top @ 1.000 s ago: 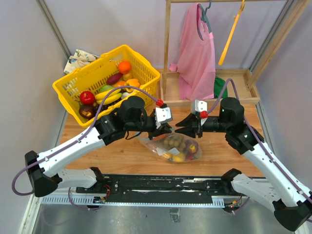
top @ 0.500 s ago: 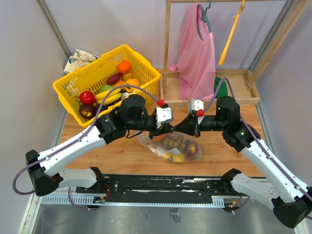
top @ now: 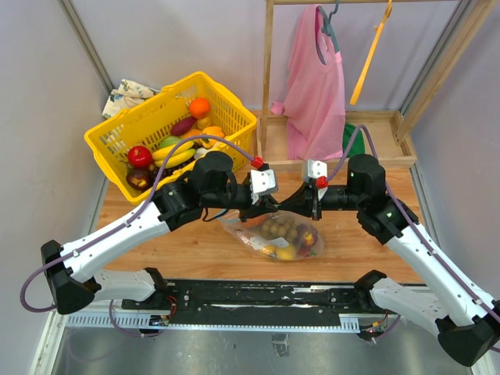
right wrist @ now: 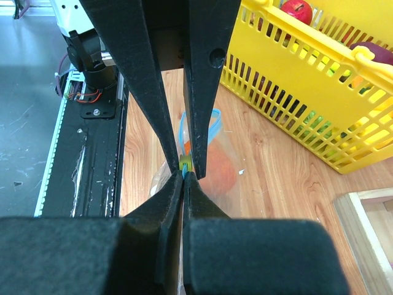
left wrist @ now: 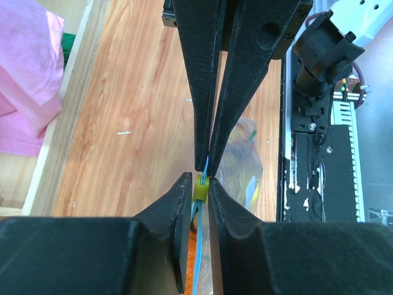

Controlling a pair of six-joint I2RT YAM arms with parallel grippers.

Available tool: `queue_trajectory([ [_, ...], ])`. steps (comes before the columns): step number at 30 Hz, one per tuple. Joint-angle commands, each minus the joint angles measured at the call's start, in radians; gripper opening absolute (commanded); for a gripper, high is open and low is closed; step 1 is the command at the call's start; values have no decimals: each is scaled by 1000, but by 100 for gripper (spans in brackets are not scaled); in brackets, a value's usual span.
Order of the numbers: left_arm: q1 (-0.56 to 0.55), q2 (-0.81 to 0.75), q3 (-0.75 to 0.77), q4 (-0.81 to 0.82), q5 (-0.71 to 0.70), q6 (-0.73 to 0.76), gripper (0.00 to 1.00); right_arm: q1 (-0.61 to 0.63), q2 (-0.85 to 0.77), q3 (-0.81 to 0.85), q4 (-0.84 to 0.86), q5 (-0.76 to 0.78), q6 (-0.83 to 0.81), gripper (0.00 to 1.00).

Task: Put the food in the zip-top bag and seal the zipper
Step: Zip the zipper food storage bag at the center of the board.

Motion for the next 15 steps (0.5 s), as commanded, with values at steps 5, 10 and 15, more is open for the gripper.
queue_trajectory([
  [5,0,5,9,44,8,-23,18,17,-25,13,13,-12,-6,1],
  [10,0,8,6,42,15,-33,4,16,-43,9,10,15,-10,1],
  [15,0,-6,-7,7,-11,-35,0,16,-88,-5,12,73,-17,1],
])
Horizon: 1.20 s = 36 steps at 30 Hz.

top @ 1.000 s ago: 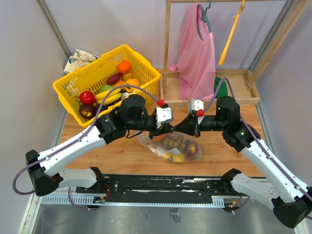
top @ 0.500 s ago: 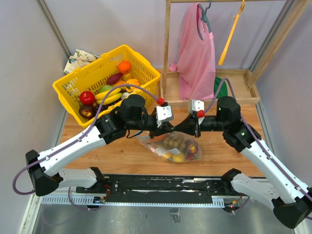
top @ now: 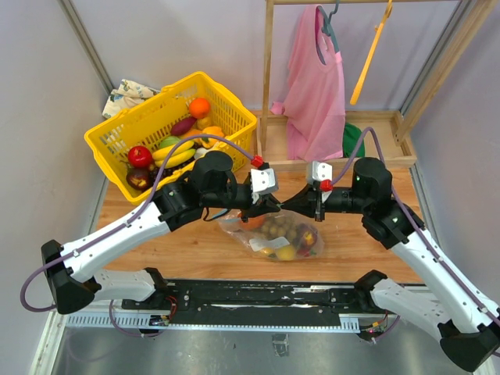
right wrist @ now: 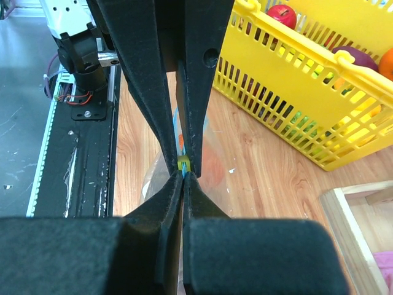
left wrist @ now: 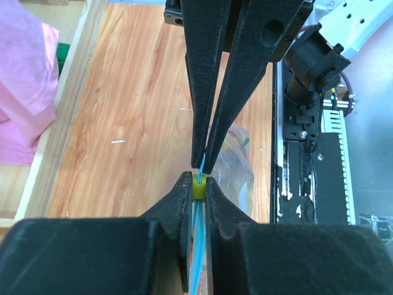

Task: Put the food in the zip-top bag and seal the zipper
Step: Zip the zipper food storage bag at the center of the board.

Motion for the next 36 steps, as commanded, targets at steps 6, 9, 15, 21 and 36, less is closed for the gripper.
queue_trajectory([
  [6,0,-45,-28,-41,-79,3,0,15,-87,-11,16,94,-15,1],
  [9,0,-52,-29,-56,-99,7,0,15,-93,-12,15,101,-16,1],
  [15,0,-45,-16,-68,-94,15,0,16,-80,-6,16,72,-9,1],
  [21,0,-33,8,-54,-47,42,0,15,-10,25,6,26,0,26],
  [36,0,-3,34,-38,16,63,0,21,69,39,66,-32,34,26],
])
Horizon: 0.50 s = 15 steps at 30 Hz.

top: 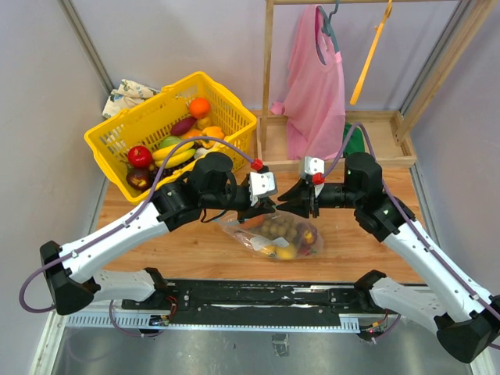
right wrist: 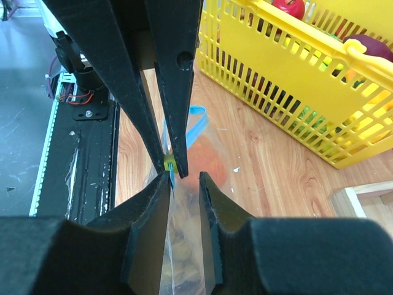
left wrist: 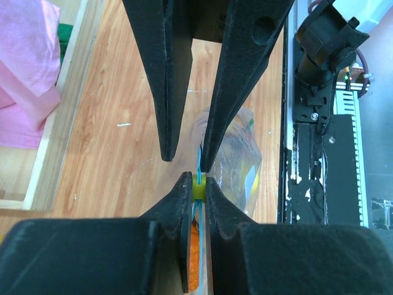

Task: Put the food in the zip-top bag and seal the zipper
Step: Zip the zipper food storage bag at the center of the board.

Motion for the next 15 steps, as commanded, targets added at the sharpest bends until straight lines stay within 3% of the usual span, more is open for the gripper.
queue_trajectory([
  [1,1,8,34,24,37,14,0,21,10,34,43,-40,21,23],
  [6,1,3,34,22,33,10,0,22,8,38,14,-47,-5,2],
  [9,1,-3,32,17,11,-2,0,22,-14,36,-16,0,-25,1],
  [15,1,-25,12,-15,-33,-46,1,21,-97,22,-51,291,-41,1],
])
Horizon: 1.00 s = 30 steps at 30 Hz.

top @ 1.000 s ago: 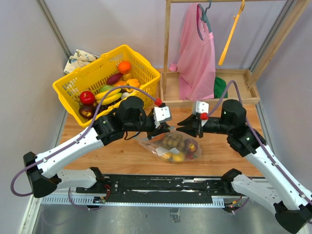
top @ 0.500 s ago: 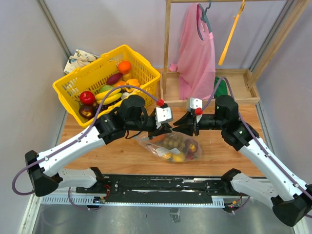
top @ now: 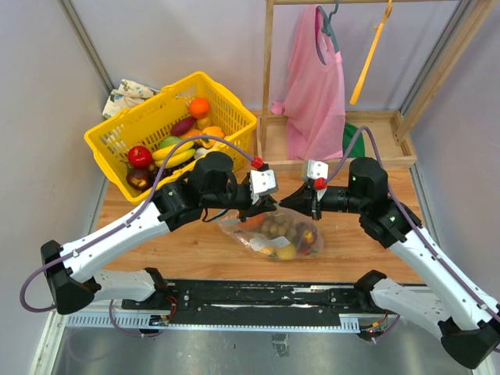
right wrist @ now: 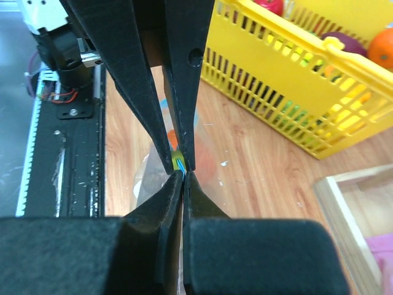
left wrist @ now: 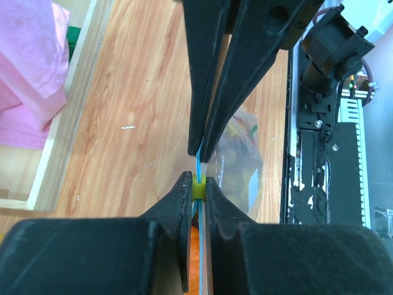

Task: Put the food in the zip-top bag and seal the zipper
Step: Zip the zipper food storage bag at the center of the board.

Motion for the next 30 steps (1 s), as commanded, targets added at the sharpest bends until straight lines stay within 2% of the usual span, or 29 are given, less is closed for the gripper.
queue_trajectory([
  [1,-1,-38,5,-36,-31,-41,1,1,-72,18,-22,251,-32,1],
  [14,-1,-75,-17,-80,-131,-65,1,1,-164,-19,-24,522,-46,1],
  [16,-1,-80,-20,-81,-133,-60,1,0,-169,-18,-37,480,-57,1],
  [18,-1,-78,-17,-81,-120,-49,1,0,-153,0,-59,374,-64,1],
  [20,-1,-67,1,-82,-104,-36,0,0,-130,15,-64,259,-67,17],
  [21,-1,-58,10,-83,-95,-30,0,0,-121,19,-58,205,-66,29],
  [23,-1,-38,27,-83,-78,-18,0,0,-105,22,-44,121,-65,41],
  [26,-1,-17,47,-82,-60,-5,0,1,-76,28,-27,43,-54,52],
  [30,-1,-2,61,-70,-37,6,0,3,-31,33,-7,-19,-47,58],
])
